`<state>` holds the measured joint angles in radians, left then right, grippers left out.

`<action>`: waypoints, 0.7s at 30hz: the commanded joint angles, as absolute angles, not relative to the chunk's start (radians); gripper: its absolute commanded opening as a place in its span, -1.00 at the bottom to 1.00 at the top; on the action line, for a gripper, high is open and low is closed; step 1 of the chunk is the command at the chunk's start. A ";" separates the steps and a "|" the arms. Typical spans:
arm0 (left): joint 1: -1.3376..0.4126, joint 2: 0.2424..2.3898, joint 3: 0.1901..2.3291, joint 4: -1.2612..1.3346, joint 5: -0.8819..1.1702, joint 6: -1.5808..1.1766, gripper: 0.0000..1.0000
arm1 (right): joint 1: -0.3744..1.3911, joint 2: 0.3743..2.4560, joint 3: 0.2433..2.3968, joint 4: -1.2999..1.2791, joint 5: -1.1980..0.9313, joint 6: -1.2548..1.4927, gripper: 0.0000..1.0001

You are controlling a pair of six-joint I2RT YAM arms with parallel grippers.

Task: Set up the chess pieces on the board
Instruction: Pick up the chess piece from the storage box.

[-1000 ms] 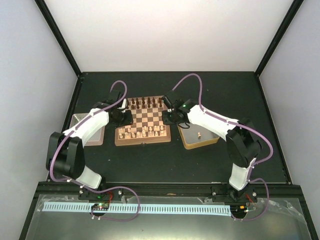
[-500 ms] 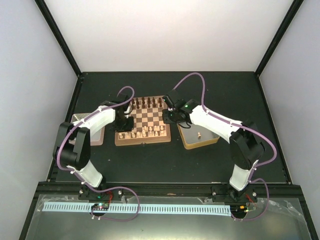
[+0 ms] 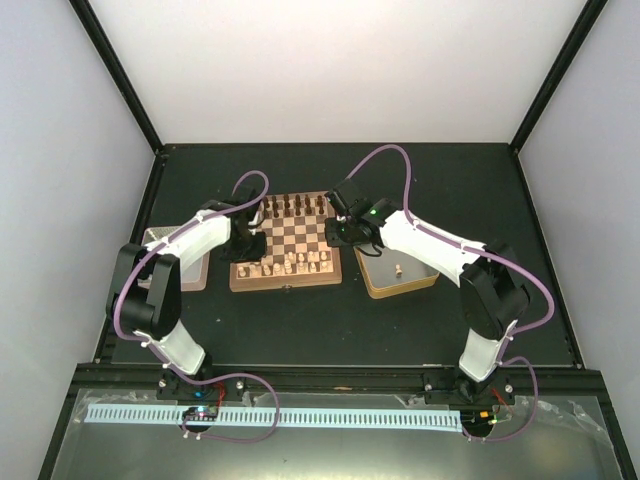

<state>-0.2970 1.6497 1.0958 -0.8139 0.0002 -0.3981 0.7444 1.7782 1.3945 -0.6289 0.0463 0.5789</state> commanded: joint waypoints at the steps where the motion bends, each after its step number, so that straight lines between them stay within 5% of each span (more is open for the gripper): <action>1: -0.304 1.655 1.133 -0.826 0.003 -0.396 -0.51 | 0.741 1.747 1.394 -0.626 0.071 0.580 -0.53; 13: -0.304 1.478 1.143 -0.778 0.115 -0.388 -0.20 | 0.577 1.552 1.165 -0.560 0.172 0.627 -0.50; 21: -0.304 1.289 1.075 -0.601 0.277 -0.387 -0.06 | 0.439 1.643 1.082 -0.518 0.182 0.760 -0.51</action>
<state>-0.2970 1.3548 1.0950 -0.7136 0.1696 -0.3958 0.4641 1.5875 1.0866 -0.5640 0.1474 0.6575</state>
